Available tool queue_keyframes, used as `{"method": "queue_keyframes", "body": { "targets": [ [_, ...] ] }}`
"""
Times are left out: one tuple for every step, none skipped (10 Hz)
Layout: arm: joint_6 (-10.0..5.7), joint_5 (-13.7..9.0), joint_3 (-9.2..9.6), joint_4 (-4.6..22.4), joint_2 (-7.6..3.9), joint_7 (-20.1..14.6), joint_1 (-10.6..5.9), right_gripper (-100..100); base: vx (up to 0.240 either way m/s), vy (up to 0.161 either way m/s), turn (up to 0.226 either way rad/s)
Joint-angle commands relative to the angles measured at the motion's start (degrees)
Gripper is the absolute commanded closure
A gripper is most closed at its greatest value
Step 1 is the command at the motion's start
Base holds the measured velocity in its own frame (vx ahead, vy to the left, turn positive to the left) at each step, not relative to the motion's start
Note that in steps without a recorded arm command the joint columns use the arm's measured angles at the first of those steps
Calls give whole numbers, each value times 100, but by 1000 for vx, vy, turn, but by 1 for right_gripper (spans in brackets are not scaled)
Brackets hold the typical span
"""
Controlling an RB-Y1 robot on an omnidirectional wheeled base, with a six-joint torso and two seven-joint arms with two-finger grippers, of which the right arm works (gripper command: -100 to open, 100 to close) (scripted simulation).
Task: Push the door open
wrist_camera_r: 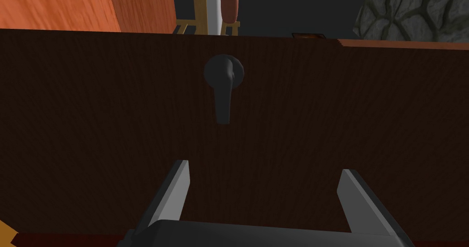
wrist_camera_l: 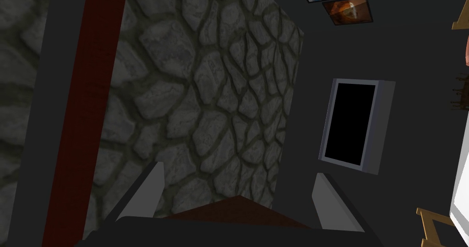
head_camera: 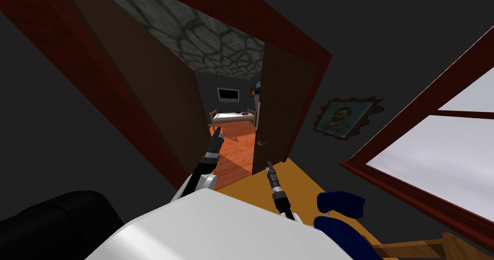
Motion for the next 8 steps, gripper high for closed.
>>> {"method": "queue_keyframes", "body": {
  "targets": [
    [0,0,0,0,0,0,0,-100,-7,9,42],
    [0,0,0,0,0,0,0,-100,0,0,0],
    [0,0,0,0,0,0,0,-100,0,0,0],
    [-24,30,74,75,-13,-32,-12,-100,41,-14,-63],
    [-24,30,74,75,-13,-32,-12,-100,43,-20,-90],
    [-24,30,74,75,-13,-32,-12,-100,9,-3,-14],
    [-24,30,74,75,-13,-32,-12,-100,21,-1,-5],
    [-24,30,74,75,-13,-32,-12,-100,17,2,9]
  ]
}}
